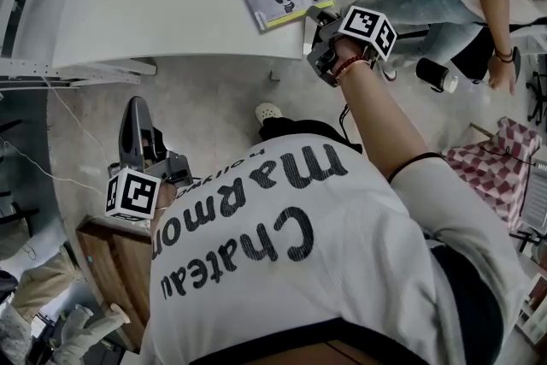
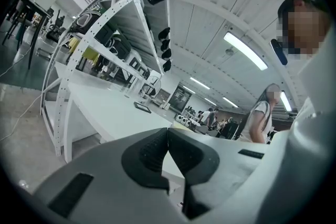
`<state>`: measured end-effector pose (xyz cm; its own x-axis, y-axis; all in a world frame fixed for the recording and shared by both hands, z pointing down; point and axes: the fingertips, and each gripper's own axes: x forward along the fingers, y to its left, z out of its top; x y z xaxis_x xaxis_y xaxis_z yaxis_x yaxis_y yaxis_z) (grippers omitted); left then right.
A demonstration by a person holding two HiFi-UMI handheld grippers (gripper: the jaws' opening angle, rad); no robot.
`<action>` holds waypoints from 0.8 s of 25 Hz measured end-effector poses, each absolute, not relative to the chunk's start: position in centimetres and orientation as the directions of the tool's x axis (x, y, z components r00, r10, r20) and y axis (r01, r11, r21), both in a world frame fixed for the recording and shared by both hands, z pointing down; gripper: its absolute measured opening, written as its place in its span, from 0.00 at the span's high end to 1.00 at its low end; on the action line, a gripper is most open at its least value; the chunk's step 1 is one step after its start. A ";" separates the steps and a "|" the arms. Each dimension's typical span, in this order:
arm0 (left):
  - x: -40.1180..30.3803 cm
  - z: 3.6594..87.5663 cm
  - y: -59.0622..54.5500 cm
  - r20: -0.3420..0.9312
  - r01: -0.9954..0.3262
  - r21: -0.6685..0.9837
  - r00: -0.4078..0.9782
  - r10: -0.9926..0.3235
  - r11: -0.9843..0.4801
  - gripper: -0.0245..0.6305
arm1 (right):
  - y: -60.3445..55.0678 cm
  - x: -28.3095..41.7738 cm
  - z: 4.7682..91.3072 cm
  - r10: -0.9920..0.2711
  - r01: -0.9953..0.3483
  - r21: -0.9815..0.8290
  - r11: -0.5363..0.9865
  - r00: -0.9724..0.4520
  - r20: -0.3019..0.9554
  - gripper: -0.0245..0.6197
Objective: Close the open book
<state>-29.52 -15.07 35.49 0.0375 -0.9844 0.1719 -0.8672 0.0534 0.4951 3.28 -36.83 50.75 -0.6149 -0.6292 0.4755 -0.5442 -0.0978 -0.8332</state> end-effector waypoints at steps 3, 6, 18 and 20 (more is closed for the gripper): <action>-29.4 35.5 -15.0 0.169 -0.870 0.490 0.037 -0.985 0.051 0.93 | -36.7 3.3 50.8 -0.625 -0.546 -0.832 -0.097 -0.617 0.478 0.90; -29.3 35.5 -14.9 0.170 -0.872 0.488 0.036 -0.985 0.052 0.93 | -36.6 3.4 50.7 -0.623 -0.545 -0.833 -0.097 -0.619 0.478 0.90; -29.2 35.2 -15.0 0.169 -0.871 0.488 0.031 -0.985 0.056 0.93 | -36.8 4.6 50.8 -0.634 -0.551 -0.826 -0.116 -0.600 0.488 0.90; -29.2 35.2 -14.9 0.169 -0.872 0.486 0.033 -0.985 0.054 0.93 | -36.9 5.2 50.9 -0.644 -0.552 -0.824 -0.126 -0.587 0.491 0.90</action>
<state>-29.16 -14.90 35.25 0.0325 -0.9851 0.1687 -0.8723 0.0544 0.4859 5.19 -36.89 50.92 -0.5865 -0.6441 0.4910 -0.5521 -0.1256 -0.8243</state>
